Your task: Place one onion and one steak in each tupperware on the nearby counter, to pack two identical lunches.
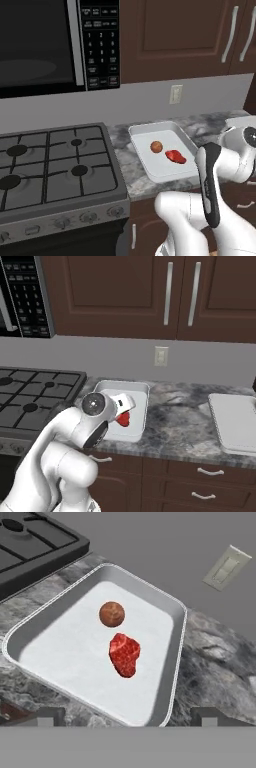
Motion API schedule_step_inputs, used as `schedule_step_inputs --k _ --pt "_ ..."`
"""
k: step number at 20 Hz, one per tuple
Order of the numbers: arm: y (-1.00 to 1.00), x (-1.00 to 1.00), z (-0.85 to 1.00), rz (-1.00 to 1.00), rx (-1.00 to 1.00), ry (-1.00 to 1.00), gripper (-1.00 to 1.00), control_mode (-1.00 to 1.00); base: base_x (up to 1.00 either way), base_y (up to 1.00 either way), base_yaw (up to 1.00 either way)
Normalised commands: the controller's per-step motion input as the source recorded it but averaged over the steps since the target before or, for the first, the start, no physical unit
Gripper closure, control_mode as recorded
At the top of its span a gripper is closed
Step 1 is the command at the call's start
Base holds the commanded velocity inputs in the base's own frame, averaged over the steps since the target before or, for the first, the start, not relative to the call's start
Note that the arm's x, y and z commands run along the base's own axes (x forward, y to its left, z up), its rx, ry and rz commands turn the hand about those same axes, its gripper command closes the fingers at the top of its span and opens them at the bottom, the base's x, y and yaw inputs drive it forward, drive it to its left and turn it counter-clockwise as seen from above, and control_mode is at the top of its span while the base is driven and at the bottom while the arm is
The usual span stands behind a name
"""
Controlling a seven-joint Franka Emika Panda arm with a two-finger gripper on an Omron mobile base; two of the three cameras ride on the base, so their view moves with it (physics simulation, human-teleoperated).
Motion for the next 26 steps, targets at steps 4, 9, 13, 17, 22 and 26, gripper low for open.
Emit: schedule_step_inputs --k 4,9,13,17,22,26 --pt "0.00 0.05 1.00 -0.11 0.14 0.16 -1.00 -1.00 0.00 0.00 0.00" --pt "0.03 -0.07 0.75 -0.23 0.36 0.09 -1.00 -1.00 0.00 0.00 0.00" --pt "0.26 -0.30 0.19 -0.34 0.43 -0.06 -1.00 -1.00 0.00 0.00 0.00" --pt "0.61 -0.54 0.00 -0.40 0.29 -0.11 -1.00 -1.00 0.00 0.00 0.00" --pt "0.44 -0.49 0.00 -0.33 0.19 0.00 -1.00 -1.00 0.00 0.00 0.00" --pt "-0.18 -0.26 0.00 -0.02 0.03 0.00 -1.00 -1.00 0.00 0.00 0.00"
